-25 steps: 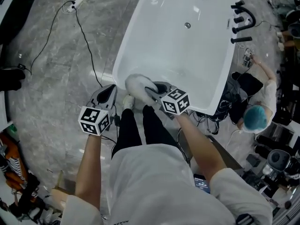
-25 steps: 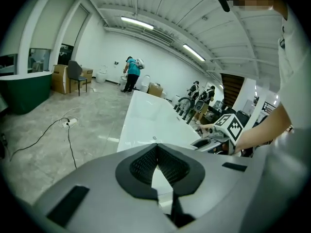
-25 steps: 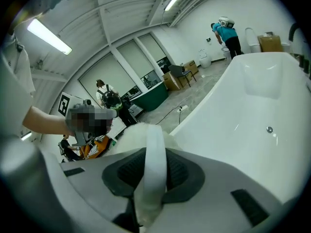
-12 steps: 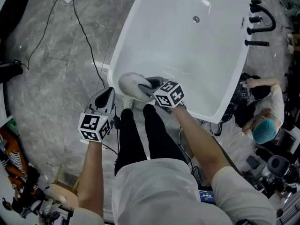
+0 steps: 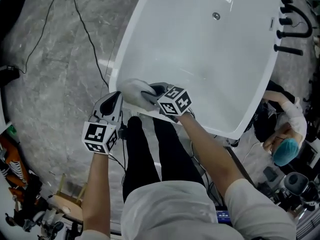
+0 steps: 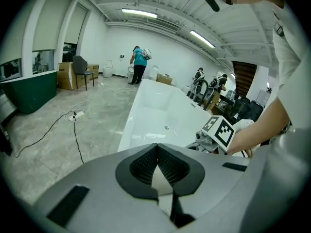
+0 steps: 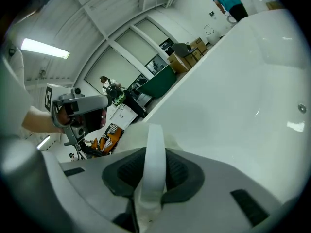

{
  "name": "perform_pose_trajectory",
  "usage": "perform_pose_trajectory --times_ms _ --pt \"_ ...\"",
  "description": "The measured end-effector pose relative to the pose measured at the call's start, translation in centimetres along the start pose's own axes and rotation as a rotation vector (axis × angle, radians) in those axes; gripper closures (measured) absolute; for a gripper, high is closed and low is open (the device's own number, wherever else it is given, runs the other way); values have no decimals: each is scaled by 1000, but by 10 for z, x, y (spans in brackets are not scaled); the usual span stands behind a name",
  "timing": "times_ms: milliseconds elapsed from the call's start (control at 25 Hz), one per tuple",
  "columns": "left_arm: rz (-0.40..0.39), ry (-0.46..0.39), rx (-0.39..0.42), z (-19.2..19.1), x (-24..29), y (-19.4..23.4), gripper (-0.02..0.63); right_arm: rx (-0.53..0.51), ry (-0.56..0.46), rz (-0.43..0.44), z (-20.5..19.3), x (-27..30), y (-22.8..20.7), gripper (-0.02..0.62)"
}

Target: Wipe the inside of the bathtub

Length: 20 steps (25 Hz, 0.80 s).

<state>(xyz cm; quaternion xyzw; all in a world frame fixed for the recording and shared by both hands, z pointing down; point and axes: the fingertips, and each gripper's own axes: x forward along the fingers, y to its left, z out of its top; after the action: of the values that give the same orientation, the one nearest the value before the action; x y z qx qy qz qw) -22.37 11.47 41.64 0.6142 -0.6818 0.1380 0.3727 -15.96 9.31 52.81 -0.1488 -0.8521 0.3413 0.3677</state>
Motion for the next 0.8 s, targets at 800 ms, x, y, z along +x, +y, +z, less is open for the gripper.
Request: perform_pose_trajectory --times_ms 800 --pt "-124 66 138 -11 103 -16 595 -52 97 20 -25 35 -74 500"
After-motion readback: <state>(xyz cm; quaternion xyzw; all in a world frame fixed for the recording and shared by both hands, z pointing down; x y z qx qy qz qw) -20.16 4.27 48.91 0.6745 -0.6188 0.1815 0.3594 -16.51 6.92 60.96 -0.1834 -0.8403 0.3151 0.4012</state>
